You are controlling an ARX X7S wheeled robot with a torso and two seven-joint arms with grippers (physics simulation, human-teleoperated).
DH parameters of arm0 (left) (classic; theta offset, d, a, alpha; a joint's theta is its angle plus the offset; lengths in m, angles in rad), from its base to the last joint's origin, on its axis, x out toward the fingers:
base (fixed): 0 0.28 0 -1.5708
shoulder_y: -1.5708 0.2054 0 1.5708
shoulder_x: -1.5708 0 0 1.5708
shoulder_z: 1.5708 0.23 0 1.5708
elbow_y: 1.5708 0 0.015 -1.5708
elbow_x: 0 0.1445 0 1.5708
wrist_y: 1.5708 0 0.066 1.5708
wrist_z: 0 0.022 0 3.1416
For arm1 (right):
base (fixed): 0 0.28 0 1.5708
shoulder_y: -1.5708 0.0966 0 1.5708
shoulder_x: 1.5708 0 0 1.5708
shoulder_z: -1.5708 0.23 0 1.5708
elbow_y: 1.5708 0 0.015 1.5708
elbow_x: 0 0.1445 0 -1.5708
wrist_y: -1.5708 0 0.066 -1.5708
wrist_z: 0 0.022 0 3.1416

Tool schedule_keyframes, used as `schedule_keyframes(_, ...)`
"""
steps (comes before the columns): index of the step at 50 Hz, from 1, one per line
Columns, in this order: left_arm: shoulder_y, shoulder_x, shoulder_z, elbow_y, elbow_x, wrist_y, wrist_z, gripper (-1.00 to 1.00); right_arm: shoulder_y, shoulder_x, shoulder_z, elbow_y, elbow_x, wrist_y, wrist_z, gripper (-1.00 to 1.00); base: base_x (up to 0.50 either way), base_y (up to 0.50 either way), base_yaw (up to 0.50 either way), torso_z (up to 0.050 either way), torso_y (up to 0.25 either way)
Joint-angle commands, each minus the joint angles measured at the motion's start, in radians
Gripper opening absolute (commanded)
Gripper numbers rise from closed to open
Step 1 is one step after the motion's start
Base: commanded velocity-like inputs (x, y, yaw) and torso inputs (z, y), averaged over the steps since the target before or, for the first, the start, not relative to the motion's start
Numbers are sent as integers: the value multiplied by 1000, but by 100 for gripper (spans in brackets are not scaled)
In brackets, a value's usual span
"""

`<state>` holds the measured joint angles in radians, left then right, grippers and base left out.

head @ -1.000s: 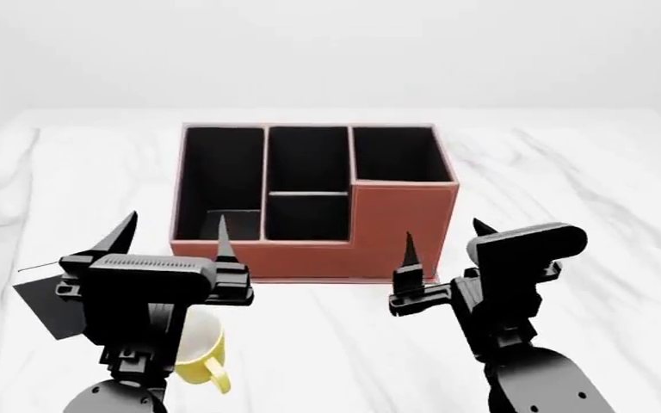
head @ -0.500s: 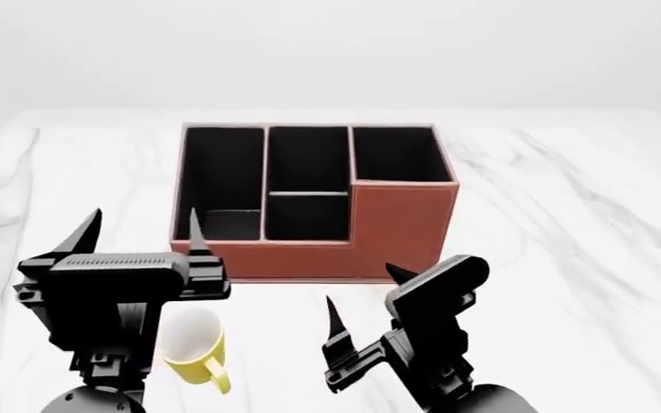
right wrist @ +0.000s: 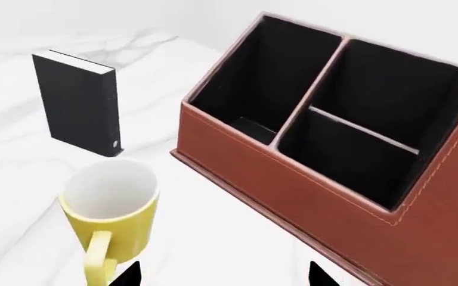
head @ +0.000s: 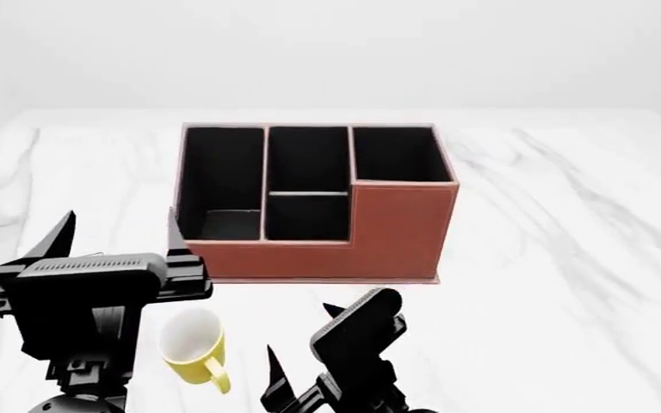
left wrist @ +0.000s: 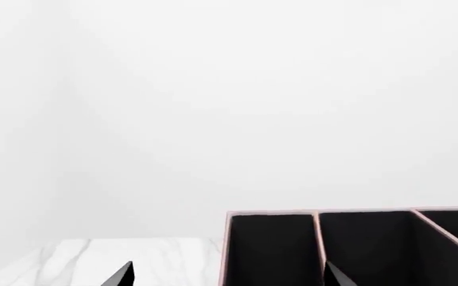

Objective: Pick up the yellow and white mug and place it to the right of the caddy.

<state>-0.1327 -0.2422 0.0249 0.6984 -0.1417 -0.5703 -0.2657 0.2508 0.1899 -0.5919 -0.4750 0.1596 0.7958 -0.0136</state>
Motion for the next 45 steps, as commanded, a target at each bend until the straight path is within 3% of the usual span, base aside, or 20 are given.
schedule_keyframes(1, 6, -7, -7, 7, -8, -1, -7, 100, -3, -29, -66, 11, -7, 4, 8, 100, 0, 0, 0, 0, 0)
schedule_keyframes(25, 40, -19, -30, 7, -38, 37, -9, 100, -3, -69, -125, 35, 7, 8, 23, 100, 0, 0, 0, 0, 0)
schedule_keyframes(45, 33, -28, -18, 18, -44, 21, -24, 100, 76, -132, -187, 233, 16, -29, 9, 100, 0, 0, 0, 0, 0)
